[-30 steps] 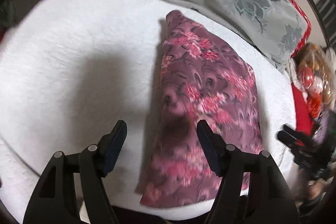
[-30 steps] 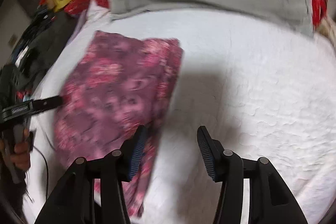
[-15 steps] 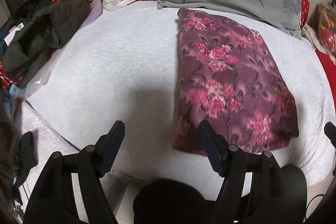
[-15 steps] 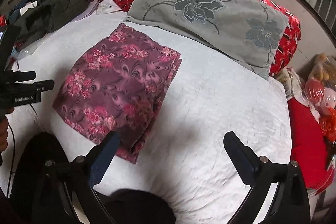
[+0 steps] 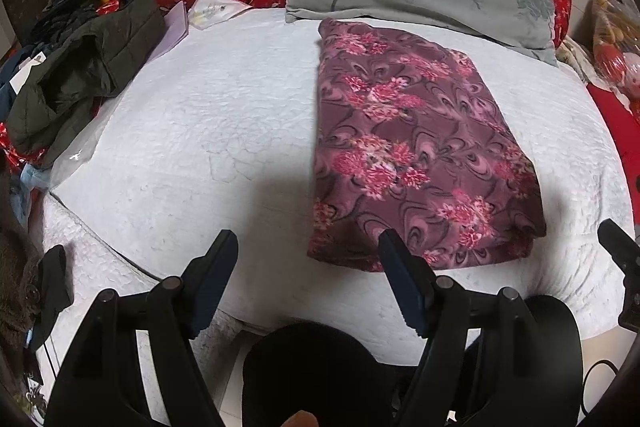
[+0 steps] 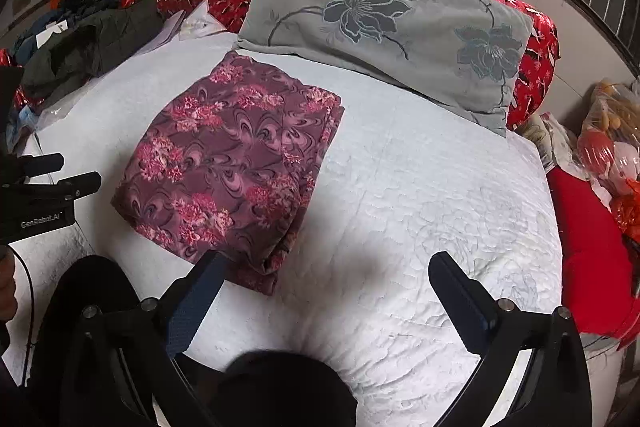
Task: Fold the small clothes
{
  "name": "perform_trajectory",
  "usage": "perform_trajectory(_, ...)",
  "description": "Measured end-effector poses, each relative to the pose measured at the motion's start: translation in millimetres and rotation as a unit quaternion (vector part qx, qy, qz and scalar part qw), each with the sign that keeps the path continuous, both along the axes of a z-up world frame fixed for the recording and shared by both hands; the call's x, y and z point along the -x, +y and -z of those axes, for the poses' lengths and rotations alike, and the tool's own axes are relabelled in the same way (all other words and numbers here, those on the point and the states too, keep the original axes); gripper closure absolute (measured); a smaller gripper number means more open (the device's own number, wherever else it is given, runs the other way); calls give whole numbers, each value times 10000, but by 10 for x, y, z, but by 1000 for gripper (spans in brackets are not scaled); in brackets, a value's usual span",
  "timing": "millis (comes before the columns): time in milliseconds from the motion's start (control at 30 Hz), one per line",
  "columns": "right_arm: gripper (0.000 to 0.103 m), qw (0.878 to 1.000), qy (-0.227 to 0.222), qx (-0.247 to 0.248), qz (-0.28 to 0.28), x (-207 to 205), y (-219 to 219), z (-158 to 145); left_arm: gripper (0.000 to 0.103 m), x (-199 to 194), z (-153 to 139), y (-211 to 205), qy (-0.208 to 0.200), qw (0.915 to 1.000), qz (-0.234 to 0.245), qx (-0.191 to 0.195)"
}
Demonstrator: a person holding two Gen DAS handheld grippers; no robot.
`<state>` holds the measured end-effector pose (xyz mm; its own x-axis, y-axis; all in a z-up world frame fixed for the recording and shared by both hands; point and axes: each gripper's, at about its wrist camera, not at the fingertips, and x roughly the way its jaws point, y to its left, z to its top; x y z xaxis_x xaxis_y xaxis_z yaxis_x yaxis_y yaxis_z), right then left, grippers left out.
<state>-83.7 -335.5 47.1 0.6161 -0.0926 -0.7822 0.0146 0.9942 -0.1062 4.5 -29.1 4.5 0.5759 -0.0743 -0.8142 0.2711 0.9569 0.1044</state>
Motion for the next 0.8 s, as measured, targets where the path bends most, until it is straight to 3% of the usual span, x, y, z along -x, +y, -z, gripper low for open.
perform_trajectory(800,0,9988,-152,-397,235,-28,-139,-36,28,84,0,-140,-5,9997,264,-20)
